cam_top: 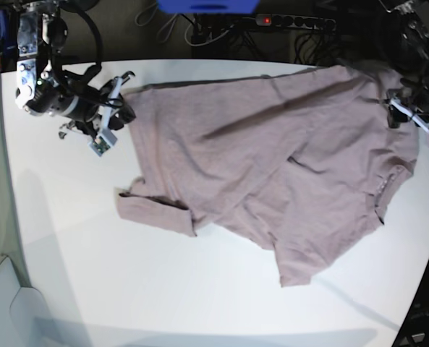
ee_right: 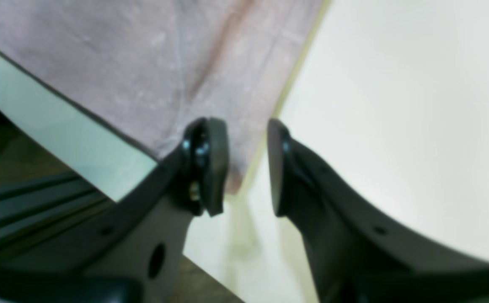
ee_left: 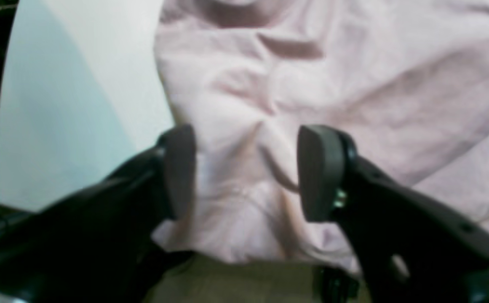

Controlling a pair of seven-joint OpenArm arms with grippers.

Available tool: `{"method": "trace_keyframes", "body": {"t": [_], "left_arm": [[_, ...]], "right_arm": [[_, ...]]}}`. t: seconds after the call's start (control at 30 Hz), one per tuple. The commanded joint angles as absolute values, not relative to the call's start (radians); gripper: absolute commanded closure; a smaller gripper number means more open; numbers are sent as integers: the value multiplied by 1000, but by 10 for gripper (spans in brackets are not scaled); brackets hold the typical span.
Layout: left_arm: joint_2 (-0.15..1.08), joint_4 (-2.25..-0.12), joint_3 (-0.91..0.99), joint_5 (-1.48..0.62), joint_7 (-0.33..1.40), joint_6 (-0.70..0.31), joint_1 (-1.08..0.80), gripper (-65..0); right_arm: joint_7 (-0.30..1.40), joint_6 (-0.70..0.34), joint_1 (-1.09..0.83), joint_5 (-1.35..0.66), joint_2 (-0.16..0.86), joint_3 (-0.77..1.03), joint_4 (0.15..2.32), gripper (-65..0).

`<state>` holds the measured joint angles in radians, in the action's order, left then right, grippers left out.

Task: Layout the t-shirt on the table in an organized manner, then fold the t-shirt properly
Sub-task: 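Release the shirt and reposition both grippers on the shirt edges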

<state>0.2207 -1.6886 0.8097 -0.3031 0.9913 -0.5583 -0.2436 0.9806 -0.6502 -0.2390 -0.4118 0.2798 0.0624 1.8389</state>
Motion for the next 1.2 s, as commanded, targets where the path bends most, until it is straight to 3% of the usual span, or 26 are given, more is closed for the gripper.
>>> {"method": "trace_keyframes", "body": {"t": [0.0,0.33,0.47,0.6,0.7,0.77,0.87,1.17], "left_arm": [[237,-1704,816,-312,980,-559,-242,-407],[188,-1649,774,-312,970,-553,-107,-410],[182,-1486,707,-236,966,-553,-1,-406],[180,-1408,677,-188,943,-555,59,-267],[185,-1362,654,-173,912,-553,71,-98],[188,-1323,642,-166,897,-553,85,-33],[189,-1270,642,-145,894,-553,101,0],[189,-1187,642,-107,886,-553,119,-1]], "right_arm": [[964,-650,-231,-426,289,67,1856,-197],[964,-650,-229,-426,300,134,1825,-203],[975,-650,-208,-426,298,151,1773,-312],[975,-656,-209,-429,295,148,1770,-456],[975,-657,-209,-432,280,145,1770,-490],[975,-657,-206,-432,259,147,1770,-492],[975,-657,-202,-432,236,143,1770,-493],[963,-657,-168,-427,176,142,1699,-494]]}}
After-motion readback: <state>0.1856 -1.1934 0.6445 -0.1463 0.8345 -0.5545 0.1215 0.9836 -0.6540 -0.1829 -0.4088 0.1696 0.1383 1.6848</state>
